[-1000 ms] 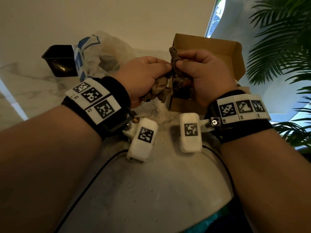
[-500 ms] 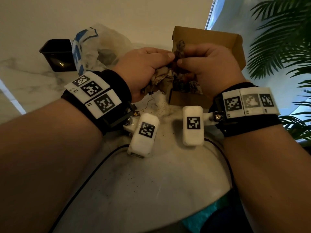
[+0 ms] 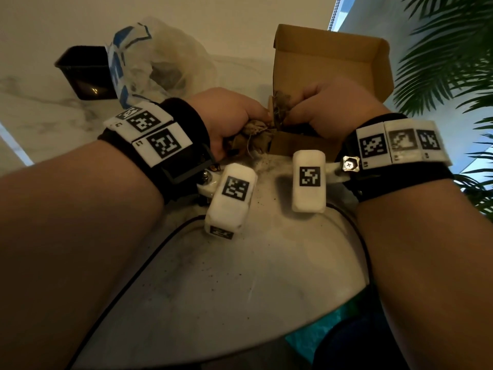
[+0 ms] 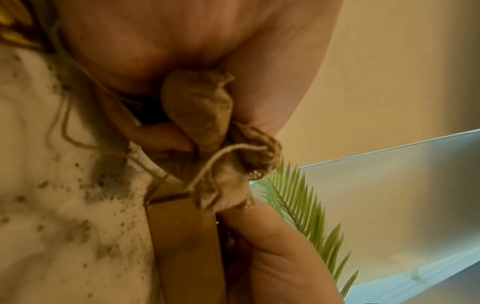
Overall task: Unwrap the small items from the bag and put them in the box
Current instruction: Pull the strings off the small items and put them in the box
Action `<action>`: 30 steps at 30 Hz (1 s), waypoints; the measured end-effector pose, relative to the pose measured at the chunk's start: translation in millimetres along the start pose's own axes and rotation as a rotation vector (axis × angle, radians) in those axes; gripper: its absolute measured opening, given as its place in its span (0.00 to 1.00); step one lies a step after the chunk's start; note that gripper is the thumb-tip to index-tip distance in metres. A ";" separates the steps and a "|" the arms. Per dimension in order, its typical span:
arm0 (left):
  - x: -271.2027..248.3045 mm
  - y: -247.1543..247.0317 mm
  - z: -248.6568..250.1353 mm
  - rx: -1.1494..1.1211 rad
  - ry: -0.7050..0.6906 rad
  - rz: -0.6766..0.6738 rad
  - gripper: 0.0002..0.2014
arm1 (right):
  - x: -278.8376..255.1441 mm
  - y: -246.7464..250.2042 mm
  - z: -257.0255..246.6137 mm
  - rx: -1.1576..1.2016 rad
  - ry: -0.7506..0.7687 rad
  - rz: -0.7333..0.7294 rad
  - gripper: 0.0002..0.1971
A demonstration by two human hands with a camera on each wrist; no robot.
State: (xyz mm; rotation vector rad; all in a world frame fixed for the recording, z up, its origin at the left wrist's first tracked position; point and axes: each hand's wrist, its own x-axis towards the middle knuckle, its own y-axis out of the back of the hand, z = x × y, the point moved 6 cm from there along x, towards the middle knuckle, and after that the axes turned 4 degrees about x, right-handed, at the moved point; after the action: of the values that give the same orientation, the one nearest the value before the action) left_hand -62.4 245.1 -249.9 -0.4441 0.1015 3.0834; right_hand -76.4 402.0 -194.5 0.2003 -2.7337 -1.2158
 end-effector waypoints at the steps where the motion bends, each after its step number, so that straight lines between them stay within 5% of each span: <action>1: 0.8 -0.5 -0.4 0.003 0.000 -0.003 0.13 | -0.6 -0.4 0.0 -0.026 -0.010 -0.008 0.10; 9: 1.7 -3.7 -2.5 0.039 0.014 -0.053 0.15 | -1.3 -3.0 -3.5 -0.019 0.019 -0.045 0.05; 16: -0.8 -2.5 -1.0 0.037 0.001 -0.020 0.13 | 2.5 -3.2 -2.2 -0.155 -0.013 -0.035 0.11; 19: -4.9 0.5 4.7 -0.057 -0.033 0.023 0.11 | 7.0 0.3 3.7 0.000 -0.008 0.031 0.08; 24: -13.5 11.9 20.6 -0.390 -0.113 0.063 0.28 | 3.7 15.0 0.0 0.364 0.185 0.313 0.08; 30: -20.2 13.3 23.7 -0.503 -0.133 0.059 0.30 | -9.0 -8.8 -24.4 0.594 0.391 0.071 0.11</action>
State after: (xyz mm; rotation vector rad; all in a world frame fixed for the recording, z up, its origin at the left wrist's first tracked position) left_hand -50.2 233.1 -220.7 -0.2425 -0.6856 3.1596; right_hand -62.6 380.1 -185.5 0.3535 -2.6279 -0.2716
